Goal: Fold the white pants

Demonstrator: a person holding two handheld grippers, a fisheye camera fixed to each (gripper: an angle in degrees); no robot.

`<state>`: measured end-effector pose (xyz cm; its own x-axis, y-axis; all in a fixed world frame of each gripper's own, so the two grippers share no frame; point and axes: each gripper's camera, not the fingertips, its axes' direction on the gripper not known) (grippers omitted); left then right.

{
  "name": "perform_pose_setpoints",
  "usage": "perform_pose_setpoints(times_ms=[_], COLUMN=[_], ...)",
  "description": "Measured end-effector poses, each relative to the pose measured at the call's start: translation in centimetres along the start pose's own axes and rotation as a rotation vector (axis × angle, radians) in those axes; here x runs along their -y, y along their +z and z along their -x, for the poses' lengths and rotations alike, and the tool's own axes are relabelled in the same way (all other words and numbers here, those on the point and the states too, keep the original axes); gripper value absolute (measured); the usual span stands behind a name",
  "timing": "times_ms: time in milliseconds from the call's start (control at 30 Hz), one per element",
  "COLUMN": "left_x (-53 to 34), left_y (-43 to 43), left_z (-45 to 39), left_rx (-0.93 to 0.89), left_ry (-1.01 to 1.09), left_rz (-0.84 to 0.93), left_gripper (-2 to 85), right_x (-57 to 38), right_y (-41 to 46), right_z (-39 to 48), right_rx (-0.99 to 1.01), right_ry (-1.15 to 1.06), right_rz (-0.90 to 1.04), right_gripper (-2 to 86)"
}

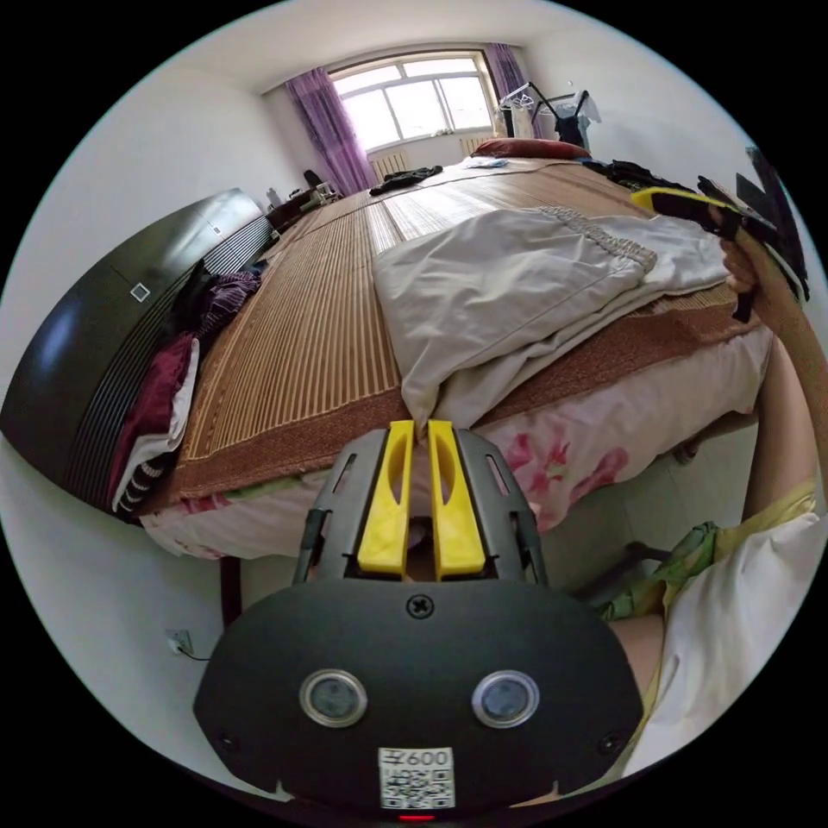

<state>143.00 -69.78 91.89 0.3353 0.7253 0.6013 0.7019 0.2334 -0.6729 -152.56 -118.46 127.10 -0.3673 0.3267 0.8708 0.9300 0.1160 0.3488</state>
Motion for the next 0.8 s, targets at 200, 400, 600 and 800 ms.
perform_pose_setpoints(times_ms=[200,400,600,800], left_x=[1.8,3.6,5.4,8.0], left_y=[-5.1,-10.3,-15.4,-20.4], left_z=[3.7,10.1,14.3,18.4], left_rx=[0.017,-0.125,-0.175,-0.229], left_ry=[0.035,-0.076,-0.107,-0.134], left_rz=[-0.017,-0.047,-0.086,-0.091], left_gripper=[2.8,2.8,2.7,3.0], right_x=[-8.5,-19.2,-29.0,-37.3], right_y=[3.7,6.8,12.5,11.3], right_z=[19.2,29.1,31.2,24.5], right_rx=[0.152,0.133,0.04,-0.239], right_ry=[-0.583,-0.688,-0.621,-0.506], right_rz=[0.063,-0.025,0.115,0.129], right_gripper=[4.8,-0.4,-0.8,-0.8])
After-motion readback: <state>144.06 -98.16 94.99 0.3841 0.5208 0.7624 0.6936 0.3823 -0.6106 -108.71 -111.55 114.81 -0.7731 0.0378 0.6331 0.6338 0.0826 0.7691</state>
